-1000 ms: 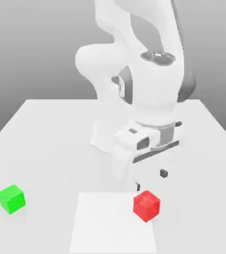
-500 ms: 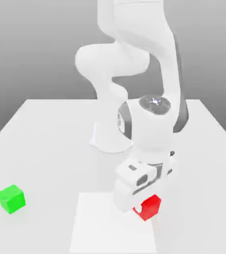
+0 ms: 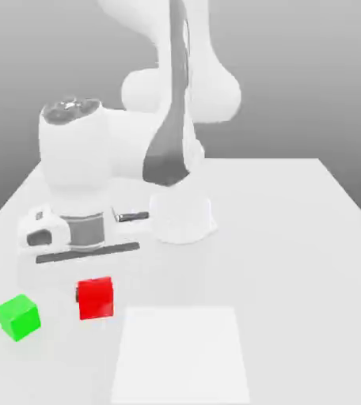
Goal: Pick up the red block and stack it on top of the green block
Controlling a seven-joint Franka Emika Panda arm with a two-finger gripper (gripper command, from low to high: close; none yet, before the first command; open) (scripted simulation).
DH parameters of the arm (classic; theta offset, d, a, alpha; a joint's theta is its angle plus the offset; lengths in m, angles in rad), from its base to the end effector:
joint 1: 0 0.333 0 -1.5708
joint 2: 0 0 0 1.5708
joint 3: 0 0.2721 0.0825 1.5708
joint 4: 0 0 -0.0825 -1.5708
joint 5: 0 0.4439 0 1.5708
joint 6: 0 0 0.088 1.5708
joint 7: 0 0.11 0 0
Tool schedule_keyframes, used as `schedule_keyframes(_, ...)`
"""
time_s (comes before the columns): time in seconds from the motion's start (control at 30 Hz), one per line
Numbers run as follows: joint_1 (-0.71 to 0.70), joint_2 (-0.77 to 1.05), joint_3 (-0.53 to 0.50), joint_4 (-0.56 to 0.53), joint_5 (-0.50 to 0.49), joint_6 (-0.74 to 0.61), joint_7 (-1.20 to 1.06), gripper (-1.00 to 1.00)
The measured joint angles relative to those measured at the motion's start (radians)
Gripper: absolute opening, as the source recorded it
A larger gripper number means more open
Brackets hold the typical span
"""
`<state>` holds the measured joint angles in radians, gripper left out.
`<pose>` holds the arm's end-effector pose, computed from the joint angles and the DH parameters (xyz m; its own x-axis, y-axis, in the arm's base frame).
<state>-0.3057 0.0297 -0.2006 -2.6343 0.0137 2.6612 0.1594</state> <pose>0.3978 -0.2223 0.1363 0.7790 -0.6271 -0.0022 -0.6271 -0.7790 0.0000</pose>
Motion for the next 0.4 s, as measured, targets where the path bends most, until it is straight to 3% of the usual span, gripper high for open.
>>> schedule_keyframes(0.1,-0.126,0.006,-0.055,0.033,0.006,-0.028,-0.049,-1.00)
schedule_keyframes(0.27,-0.159,0.151,-0.018,0.051,0.095,0.096,-0.126,-1.00)
schedule_keyframes(0.3,-0.162,0.180,-0.011,0.053,0.115,0.122,-0.140,1.00)
schedule_keyframes(0.4,-0.162,0.180,-0.011,0.053,0.115,0.122,-0.140,1.00)
